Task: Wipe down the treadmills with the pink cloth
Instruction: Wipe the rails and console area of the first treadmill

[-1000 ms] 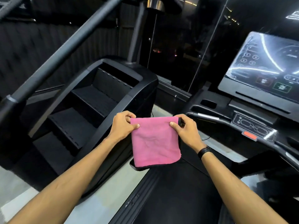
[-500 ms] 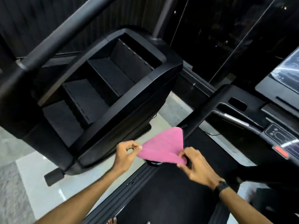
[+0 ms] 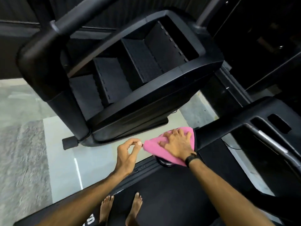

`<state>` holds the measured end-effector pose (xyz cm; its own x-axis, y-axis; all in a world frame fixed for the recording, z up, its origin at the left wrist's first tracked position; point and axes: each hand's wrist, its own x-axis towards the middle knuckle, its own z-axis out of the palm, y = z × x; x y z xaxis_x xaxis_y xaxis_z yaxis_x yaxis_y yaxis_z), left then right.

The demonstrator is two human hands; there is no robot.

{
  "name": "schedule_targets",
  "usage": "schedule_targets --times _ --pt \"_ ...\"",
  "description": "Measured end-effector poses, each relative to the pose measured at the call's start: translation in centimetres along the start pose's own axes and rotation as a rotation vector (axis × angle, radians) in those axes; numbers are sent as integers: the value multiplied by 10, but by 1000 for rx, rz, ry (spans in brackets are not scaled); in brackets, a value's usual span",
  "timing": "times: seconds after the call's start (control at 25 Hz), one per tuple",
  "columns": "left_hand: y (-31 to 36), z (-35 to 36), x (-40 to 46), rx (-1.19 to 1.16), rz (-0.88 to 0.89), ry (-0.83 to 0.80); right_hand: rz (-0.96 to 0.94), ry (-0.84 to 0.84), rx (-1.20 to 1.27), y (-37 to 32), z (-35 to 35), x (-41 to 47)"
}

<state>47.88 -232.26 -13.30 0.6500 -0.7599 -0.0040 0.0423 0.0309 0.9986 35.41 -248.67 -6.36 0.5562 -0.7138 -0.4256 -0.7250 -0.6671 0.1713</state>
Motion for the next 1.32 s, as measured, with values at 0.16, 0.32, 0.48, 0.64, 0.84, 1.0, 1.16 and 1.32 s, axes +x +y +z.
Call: schedule_targets --times 0.16,0.32,0.48,0.64,0.84,1.0,1.16,1.32 --pt "-3 3 6 107 -126 14 -18 -42 15 -10 -5 28" --pt "-2 13 11 50 -190 45 -341 284 234 6 14 -47" --pt "4 25 12 75 -188 28 -12 145 186 58 -7 12" --pt "13 31 21 54 -181 47 -114 78 129 1 2 22" --pt "16 32 32 54 -197 34 -275 266 342 47 6 -27" --pt "17 32 36 93 -199 15 32 29 72 22 -11 40" --pt "21 32 43 132 -184 0 -379 189 311 -19 11 -31" --pt "22 26 43 153 -197 -2 -112 164 322 52 -12 -1"
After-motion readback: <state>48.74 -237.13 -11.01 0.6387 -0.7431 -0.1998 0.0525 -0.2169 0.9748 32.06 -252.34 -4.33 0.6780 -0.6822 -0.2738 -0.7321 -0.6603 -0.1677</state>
